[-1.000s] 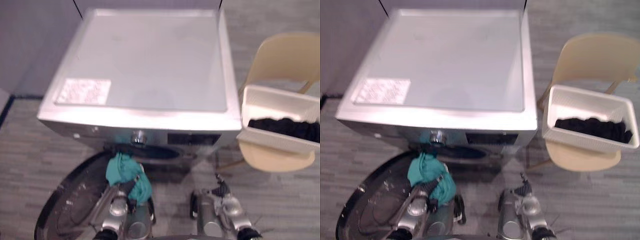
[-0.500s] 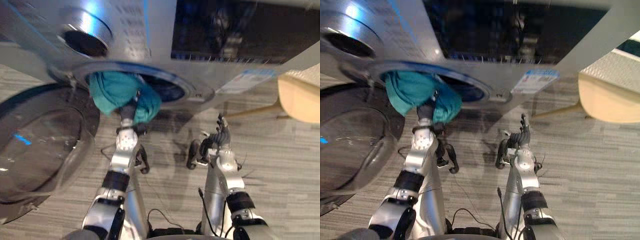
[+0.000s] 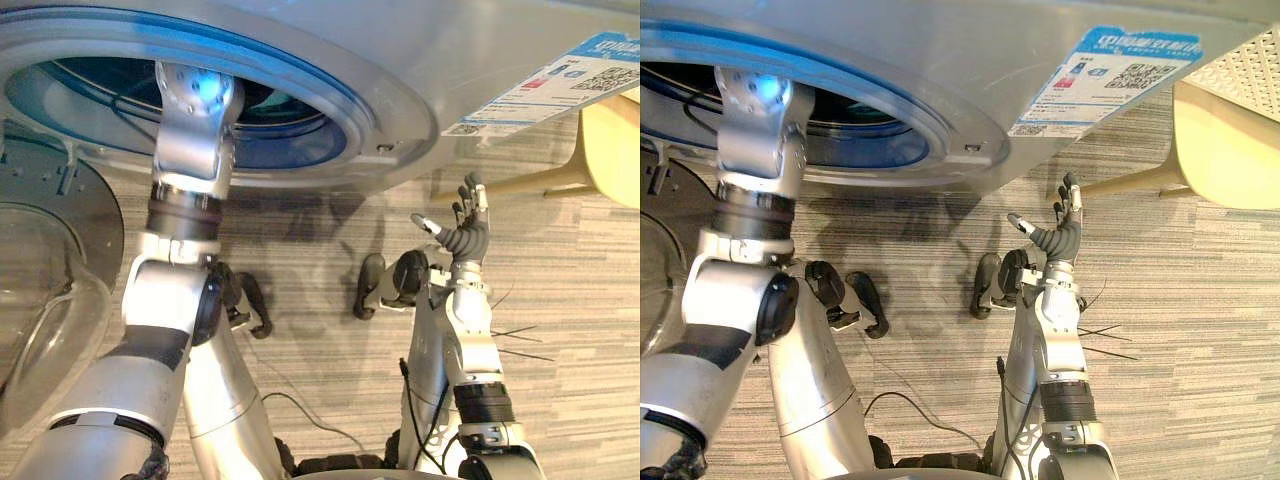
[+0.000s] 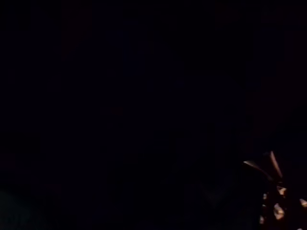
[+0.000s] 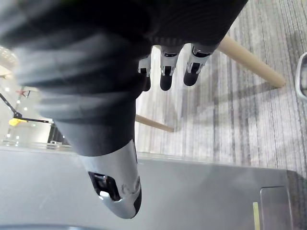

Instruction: Pick up the laundry basket with both hands and put the clothes into the washing machine.

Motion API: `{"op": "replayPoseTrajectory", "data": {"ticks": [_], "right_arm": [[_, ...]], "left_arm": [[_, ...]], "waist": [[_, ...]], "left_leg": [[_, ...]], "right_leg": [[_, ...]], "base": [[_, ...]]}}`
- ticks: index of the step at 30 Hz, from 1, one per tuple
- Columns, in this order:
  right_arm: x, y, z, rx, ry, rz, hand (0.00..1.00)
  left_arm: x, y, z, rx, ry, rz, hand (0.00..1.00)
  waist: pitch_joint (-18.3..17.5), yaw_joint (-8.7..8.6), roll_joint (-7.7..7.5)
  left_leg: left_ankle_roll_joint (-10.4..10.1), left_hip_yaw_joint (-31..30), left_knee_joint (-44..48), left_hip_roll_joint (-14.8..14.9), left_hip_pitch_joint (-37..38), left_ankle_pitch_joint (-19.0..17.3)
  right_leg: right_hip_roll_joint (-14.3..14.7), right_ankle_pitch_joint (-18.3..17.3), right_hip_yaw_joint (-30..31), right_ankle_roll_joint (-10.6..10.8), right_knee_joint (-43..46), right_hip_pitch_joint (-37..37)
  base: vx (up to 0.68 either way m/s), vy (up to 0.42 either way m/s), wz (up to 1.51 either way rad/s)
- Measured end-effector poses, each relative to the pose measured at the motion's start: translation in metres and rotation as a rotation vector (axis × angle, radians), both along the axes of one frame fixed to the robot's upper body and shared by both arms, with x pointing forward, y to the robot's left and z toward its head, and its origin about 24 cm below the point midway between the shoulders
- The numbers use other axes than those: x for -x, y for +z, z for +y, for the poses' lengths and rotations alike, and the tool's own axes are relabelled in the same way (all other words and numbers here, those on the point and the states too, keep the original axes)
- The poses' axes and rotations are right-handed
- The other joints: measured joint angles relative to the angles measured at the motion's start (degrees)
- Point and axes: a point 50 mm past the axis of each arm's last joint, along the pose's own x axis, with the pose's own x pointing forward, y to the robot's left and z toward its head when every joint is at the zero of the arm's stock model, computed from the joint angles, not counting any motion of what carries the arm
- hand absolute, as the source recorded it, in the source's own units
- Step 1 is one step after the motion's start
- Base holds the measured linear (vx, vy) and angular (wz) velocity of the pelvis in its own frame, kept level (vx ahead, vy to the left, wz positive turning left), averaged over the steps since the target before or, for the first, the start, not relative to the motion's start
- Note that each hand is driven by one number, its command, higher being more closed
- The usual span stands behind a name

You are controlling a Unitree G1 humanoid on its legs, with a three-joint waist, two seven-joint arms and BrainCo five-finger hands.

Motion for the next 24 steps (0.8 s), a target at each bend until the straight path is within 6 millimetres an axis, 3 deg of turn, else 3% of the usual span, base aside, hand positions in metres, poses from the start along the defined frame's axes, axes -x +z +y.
{"op": "replayPoseTrajectory", "data": {"ticks": [3, 8, 11, 18, 21, 24], "right_arm": [[0.0, 0.003, -0.002, 0.005, 0.008, -0.015, 0.0], [0.0, 0.005, -0.003, 0.012, 0.055, -0.029, 0.0], [0.0, 0.005, -0.003, -0.002, 0.09, -0.033, 0.0], [0.0, 0.006, -0.003, -0.017, 0.13, -0.045, 0.0], [0.001, 0.005, -0.003, -0.017, 0.126, -0.052, 0.0], [0.004, 0.001, -0.001, -0.032, 0.123, -0.041, 0.0]], "left_arm": [[-0.011, 0.008, 0.005, -0.075, 0.119, 0.075, 0.0], [-0.046, -0.025, 0.031, -0.245, 0.298, 0.398, 0.0], [-0.052, -0.032, 0.038, -0.378, 0.369, 0.492, 0.0], [-0.048, -0.026, 0.05, -0.456, 0.464, 0.495, 0.0], [-0.036, -0.009, 0.049, -0.431, 0.472, 0.404, 0.0], [-0.02, 0.007, 0.046, -0.352, 0.478, 0.263, 0.0]], "waist": [[-0.2, 0.03, -0.32], [-0.2, -0.11, -0.37], [-0.2, -0.14, -0.61], [-0.4, -0.21, -0.99], [-0.5, 0.09, -1.08], [-1.3, 0.22, -2.11]], "left_leg": [[0.0, -0.4, 0.7, 0.0, -1.3, 0.0], [0.0, -0.8, 0.9, 0.1, -1.8, 0.0], [-0.1, -1.0, 0.9, 0.1, -2.1, 0.0], [-0.1, -0.9, 0.8, 0.4, -2.1, 0.0], [-0.1, -0.9, 0.3, 0.5, -2.2, 0.0], [-0.4, -0.7, -1.3, 0.4, -1.8, 0.2]], "right_leg": [[0.0, -0.1, -0.2, 0.0, 0.8, -1.0], [0.0, 0.0, -0.4, -0.2, 0.9, -1.5], [0.2, 0.0, -0.5, -0.2, 0.8, -1.6], [0.4, 0.0, -0.5, -0.2, 0.6, -1.8], [0.4, -0.1, -0.8, -0.2, 0.1, -1.7], [0.3, 0.1, -1.2, -0.5, -1.2, -1.1]], "base": [[0.01, -0.011, 0.0], [0.01, -0.023, 0.0], [0.0, 0.0, 0.0], [0.0, 0.0, 0.0], [0.0, 0.0, 0.0], [0.03, -0.016, 0.03]]}}
